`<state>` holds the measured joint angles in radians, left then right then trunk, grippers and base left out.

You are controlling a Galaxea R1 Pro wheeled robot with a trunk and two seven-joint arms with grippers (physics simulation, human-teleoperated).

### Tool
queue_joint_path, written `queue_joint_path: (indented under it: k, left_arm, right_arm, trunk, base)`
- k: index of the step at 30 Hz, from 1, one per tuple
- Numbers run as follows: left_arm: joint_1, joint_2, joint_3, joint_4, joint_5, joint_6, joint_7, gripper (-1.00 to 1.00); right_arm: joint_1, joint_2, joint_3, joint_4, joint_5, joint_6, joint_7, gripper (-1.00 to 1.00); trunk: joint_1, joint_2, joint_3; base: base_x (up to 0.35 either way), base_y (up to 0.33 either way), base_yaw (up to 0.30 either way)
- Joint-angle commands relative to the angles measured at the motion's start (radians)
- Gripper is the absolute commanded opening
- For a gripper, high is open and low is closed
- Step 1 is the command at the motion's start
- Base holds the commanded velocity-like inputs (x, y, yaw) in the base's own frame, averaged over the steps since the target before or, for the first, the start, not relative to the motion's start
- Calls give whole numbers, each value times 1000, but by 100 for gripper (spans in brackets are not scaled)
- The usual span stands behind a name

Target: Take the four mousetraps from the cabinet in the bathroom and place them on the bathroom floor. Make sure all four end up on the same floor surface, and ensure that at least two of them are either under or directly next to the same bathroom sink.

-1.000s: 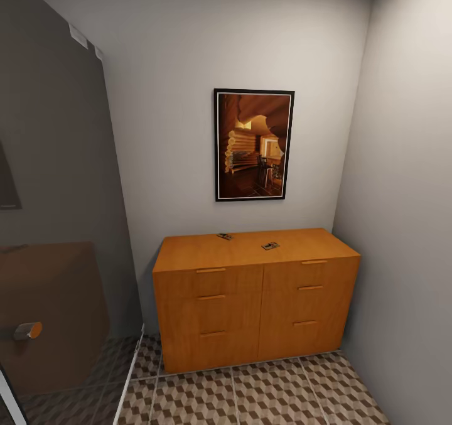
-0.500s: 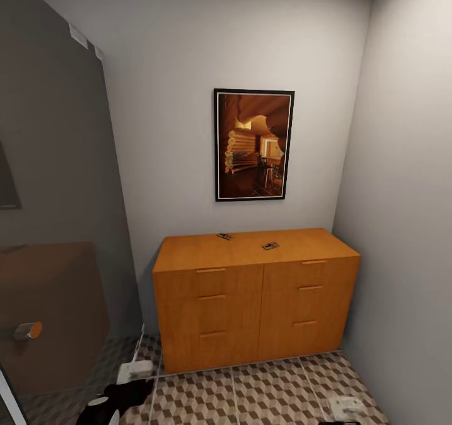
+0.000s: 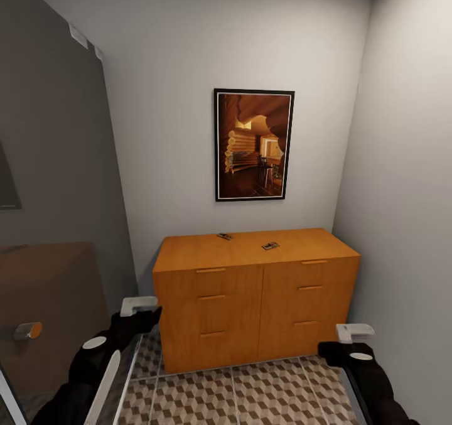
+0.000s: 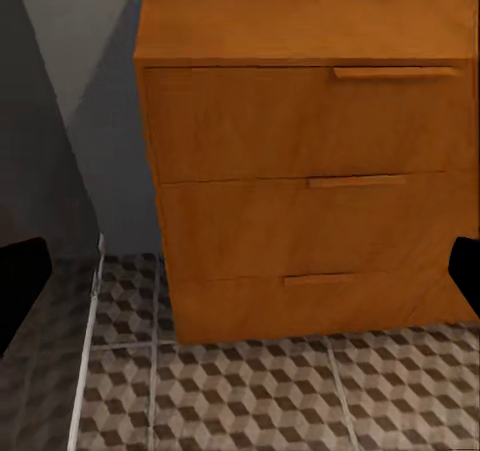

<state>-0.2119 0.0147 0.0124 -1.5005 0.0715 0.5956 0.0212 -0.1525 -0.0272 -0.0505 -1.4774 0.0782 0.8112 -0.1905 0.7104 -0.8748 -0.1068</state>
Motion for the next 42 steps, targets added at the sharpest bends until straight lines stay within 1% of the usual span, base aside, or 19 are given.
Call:
queue_joint_path:
  k: [1,2,3,5,10,11,15,18,19,21,25,28,29,31,34,38,42]
  left_arm:
    - [-2,0,-5,-9,7,20,2,100]
    - [-3,-1,-10,-15,7,34,2,100]
    - [-13,-4,-27,-27,7,79,1,100]
    - [-33,-13,-41,-32,7,102,1,100]
    - [-113,-49,-79,-36,6,136,4,100]
    - [-143,-59,-91,-37,6,147,3,100]
    - [-198,-79,-112,-38,0,171,7,100]
    - [-232,-102,-130,-38,-14,180,10,100]
    - [-232,-102,-130,-38,-14,180,10,100]
    - [-250,-120,-145,-38,-33,183,11,100]
    - [-278,-155,-168,-38,-90,184,13,100]
    - [-303,-171,-178,-38,-130,183,13,100]
    - [-303,-171,-178,-38,-130,183,13,100]
    - [-321,-177,-181,-38,-147,183,12,100]
    - [-348,-183,-185,-38,-161,185,9,100]
    - [-373,-187,-188,-38,-170,190,6,100]
    - [-383,-188,-192,-38,-173,192,5,100]
  right_arm:
    - [-5,-1,1,-17,7,24,0,100]
    - [-13,-1,1,-30,7,40,-2,100]
    - [-59,0,2,-56,8,77,-6,100]
    - [-99,0,5,-65,8,96,-8,100]
    - [-203,4,8,-73,5,132,-10,100]
    - [-246,7,8,-73,3,143,-10,100]
    - [-324,14,9,-72,2,171,-11,100]
    - [-375,24,10,-72,3,198,-12,100]
    - [-375,24,10,-72,3,198,-12,100]
    - [-402,31,10,-73,5,214,-13,100]
    - [-434,38,11,-73,7,231,-17,100]
    - [-447,41,11,-73,7,236,-27,100]
    - [-447,41,11,-73,7,236,-27,100]
    - [-451,42,11,-73,7,236,-34,100]
    - [-456,43,12,-73,5,236,-40,100]
    - [-458,45,12,-73,4,236,-43,100]
    - [-459,45,12,-73,4,236,-44,100]
  trunk:
    - [0,-1,-2]
    - [0,-1,-2]
    - [0,-1,-2]
    - [0,-1,-2]
    - [0,-1,-2]
    - [0,-1,-2]
    - [0,-1,-2]
    - [0,-1,-2]
    - [0,-1,-2]
    - [0,-1,-2]
    - [0,-1,-2]
    - [0,-1,-2]
    - [0,-1,-2]
    - [0,-1,-2]
    - [0,-1,-2]
    - [0,-1,-2]
    - [0,-1,-2]
  base:
    - [0,0,0]
    - [0,0,0]
    - [0,0,0]
    - [0,0,0]
    - [0,0,0]
    - [0,0,0]
    - [0,0,0]
    - [0,0,0]
    - [0,0,0]
    - [0,0,0]
    - [0,0,0]
    - [0,0,0]
    - [0,0,0]
    - [0,0,0]
    - [0,0,0]
    - [0,0,0]
    - [0,0,0]
